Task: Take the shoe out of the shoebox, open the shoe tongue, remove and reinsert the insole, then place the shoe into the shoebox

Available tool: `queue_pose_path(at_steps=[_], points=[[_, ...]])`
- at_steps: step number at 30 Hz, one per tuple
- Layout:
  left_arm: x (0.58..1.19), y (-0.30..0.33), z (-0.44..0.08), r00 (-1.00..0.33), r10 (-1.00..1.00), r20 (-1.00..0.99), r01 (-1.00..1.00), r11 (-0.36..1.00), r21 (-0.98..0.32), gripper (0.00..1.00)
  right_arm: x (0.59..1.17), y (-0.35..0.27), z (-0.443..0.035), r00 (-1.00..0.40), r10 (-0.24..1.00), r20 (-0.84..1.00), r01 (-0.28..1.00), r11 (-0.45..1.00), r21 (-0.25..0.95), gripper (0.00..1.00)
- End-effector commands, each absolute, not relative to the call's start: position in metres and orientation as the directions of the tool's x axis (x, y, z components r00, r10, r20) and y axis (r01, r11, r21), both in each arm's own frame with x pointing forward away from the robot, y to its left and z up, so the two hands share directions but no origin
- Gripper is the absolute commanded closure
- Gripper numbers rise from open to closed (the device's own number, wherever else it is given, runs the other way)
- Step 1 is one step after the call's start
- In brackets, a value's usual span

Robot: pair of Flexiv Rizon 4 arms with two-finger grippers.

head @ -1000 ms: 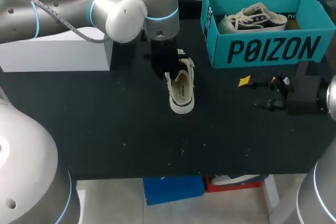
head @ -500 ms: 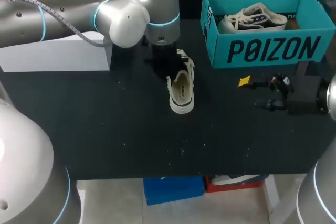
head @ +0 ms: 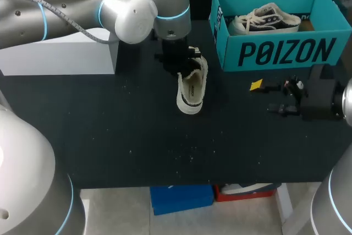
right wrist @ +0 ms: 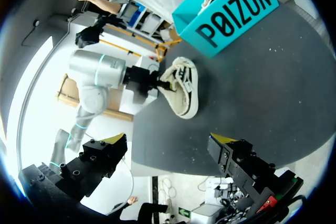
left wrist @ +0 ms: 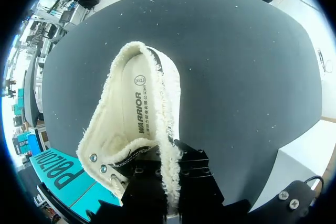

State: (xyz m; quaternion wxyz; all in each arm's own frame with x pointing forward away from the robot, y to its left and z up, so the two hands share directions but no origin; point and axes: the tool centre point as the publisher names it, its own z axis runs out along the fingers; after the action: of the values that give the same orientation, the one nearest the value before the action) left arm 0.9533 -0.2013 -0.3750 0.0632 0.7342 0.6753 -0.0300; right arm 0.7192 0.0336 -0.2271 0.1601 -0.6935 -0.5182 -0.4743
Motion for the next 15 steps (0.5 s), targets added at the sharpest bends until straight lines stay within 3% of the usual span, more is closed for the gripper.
queue_pose_path(at_steps=[1, 9, 15], points=[[0.945, -0.188, -0.332, 0.080, 0.986, -0.149, 0.993, -0.066, 0.099, 1.00, 0.720, 0.034, -0.227, 0.014, 0.568, 0.823, 0.871, -0.412, 0.269, 0.00], [0.953, -0.183, -0.257, 0.046, 0.976, -0.212, 0.980, -0.003, 0.197, 1.00, 0.720, 0.034, -0.227, 0.014, 0.568, 0.823, 0.871, -0.412, 0.269, 0.00], [0.953, -0.169, -0.204, -0.049, 0.962, -0.268, 0.955, 0.124, 0.270, 1.00, 0.720, 0.034, -0.227, 0.014, 0.568, 0.823, 0.871, -0.412, 0.269, 0.00]])
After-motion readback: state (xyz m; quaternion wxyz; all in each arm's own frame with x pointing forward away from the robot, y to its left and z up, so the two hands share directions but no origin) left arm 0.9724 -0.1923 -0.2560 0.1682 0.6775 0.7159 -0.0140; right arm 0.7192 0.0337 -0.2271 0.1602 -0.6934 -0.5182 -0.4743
